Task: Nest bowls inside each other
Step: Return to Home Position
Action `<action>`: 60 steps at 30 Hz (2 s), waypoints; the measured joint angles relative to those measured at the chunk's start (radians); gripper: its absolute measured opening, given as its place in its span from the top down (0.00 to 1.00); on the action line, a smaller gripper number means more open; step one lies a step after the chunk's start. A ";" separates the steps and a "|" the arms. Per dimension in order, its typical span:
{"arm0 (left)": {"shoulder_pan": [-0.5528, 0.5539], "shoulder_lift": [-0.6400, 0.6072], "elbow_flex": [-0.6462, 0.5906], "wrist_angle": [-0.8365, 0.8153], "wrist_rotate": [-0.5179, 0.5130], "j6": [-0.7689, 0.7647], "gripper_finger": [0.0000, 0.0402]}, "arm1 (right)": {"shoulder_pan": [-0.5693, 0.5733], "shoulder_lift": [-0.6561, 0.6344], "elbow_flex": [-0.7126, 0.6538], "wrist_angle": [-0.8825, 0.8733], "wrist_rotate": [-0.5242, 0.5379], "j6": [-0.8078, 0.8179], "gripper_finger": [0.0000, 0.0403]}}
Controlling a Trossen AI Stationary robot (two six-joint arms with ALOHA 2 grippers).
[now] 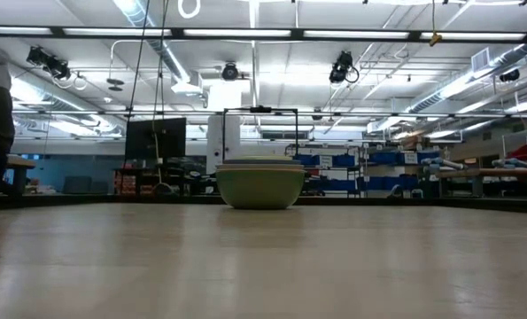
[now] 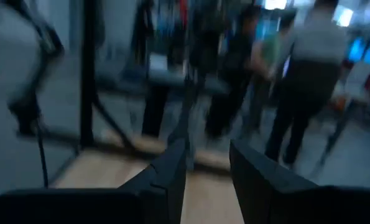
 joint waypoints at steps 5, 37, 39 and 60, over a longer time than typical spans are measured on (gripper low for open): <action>-0.069 -0.213 -0.205 0.192 0.018 0.050 0.80 | 0.000 -0.246 -0.076 -0.035 -0.018 0.039 0.72; -0.079 -0.883 -1.408 0.911 -0.063 -0.044 0.80 | -0.001 -0.859 -1.043 0.293 0.122 0.211 0.72; -0.079 -0.882 -1.414 0.879 -0.068 -0.073 0.80 | -0.001 -0.858 -1.082 0.337 0.117 0.217 0.72; -0.078 -0.881 -1.415 0.840 -0.100 -0.067 0.80 | -0.042 -0.792 -1.280 0.450 0.088 0.275 0.72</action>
